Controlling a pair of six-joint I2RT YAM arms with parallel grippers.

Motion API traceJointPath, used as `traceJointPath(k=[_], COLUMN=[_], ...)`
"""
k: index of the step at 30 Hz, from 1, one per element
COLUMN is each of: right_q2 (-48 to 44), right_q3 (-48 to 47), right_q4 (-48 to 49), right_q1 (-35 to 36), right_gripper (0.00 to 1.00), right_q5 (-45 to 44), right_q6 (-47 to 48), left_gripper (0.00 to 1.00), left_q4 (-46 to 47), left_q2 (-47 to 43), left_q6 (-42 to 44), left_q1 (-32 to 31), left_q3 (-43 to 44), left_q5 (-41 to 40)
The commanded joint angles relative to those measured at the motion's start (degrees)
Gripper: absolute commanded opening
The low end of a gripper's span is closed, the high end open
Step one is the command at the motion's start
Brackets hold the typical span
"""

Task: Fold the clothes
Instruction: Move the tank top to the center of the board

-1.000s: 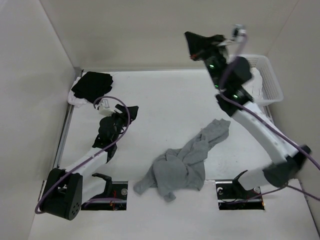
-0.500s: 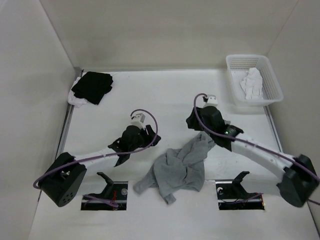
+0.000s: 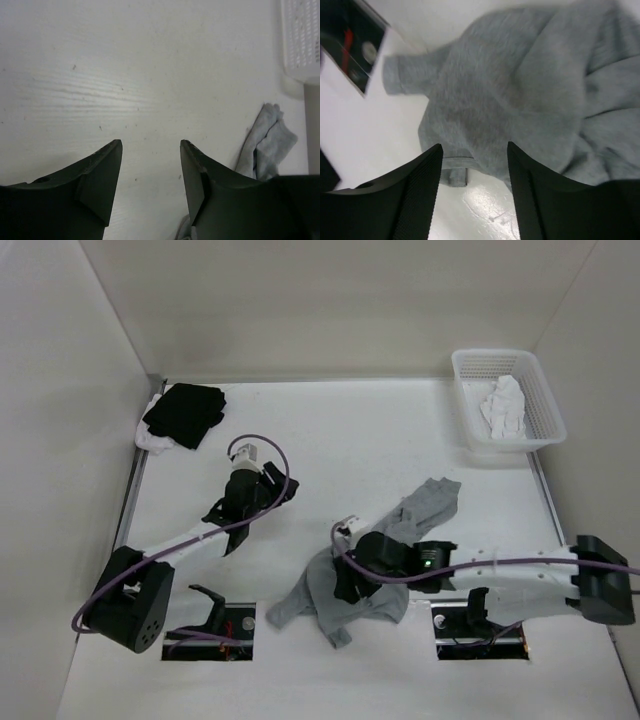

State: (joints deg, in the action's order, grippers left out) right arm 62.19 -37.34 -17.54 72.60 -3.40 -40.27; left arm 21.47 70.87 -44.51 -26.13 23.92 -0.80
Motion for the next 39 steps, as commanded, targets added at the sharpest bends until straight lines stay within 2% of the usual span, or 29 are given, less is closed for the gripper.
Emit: traceJointPath(k=[1, 5, 11, 17, 18, 20, 21, 23, 27, 33, 37, 39], right_q2=[9.76, 20.40, 22.88, 30.69, 31.84, 31.94, 30.72, 23.29, 9.29, 1.10, -2.69, -4.44], right_q3=[-6.24, -12.56, -15.48, -17.06, -17.06, -17.67, -18.11, -19.60, -28.80, -44.19, -47.21, -46.77], right_q4=[3.12, 3.22, 0.75, -1.88, -1.88, -2.14, -2.23, -1.62, -4.77, -8.47, -5.14, -0.33], right_q1=[3.99, 6.10, 8.39, 10.15, 10.15, 10.15, 10.15, 10.15, 11.20, 15.16, 15.16, 12.19], right_gripper=[0.62, 0.66, 0.66, 0.65, 0.53, 0.21, 0.11, 0.03, 0.04, 0.06, 0.06, 0.07], right_q5=[3.13, 5.50, 4.19, 5.16, 4.29, 0.34, -2.20, -8.26, -10.22, -14.95, -17.34, -16.74], right_q6=[3.00, 6.25, 6.79, 6.52, 7.04, 8.01, 8.28, 10.11, 14.95, 23.82, 30.42, 33.67], left_gripper=[0.49, 0.49, 0.49, 0.49, 0.49, 0.49, 0.49, 0.49, 0.49, 0.49, 0.49, 0.49], left_q4=[3.57, 3.31, 2.52, 2.96, 3.05, 2.96, 2.87, 2.61, 1.73, -2.31, -7.23, -9.33], left_q2=[-3.19, -6.70, -9.87, -9.96, -10.22, -10.93, -11.45, -12.94, -15.75, -22.16, -29.37, -32.10], left_q6=[-2.86, -3.39, -3.39, -3.48, -3.48, -3.48, -3.48, -3.65, -4.09, -4.53, -4.62, -4.62], left_q1=[3.05, 6.83, 9.04, 9.39, 9.74, 10.18, 10.44, 11.14, 12.11, 12.55, 13.96, 14.75], left_q3=[2.10, 1.04, -1.07, -2.56, -2.83, -2.92, -2.92, -2.83, -1.78, -0.02, 1.39, 2.26], left_q5=[0.53, 0.53, 0.36, -0.08, -0.08, -0.17, -0.17, -0.26, -0.43, -1.31, -3.77, -4.56])
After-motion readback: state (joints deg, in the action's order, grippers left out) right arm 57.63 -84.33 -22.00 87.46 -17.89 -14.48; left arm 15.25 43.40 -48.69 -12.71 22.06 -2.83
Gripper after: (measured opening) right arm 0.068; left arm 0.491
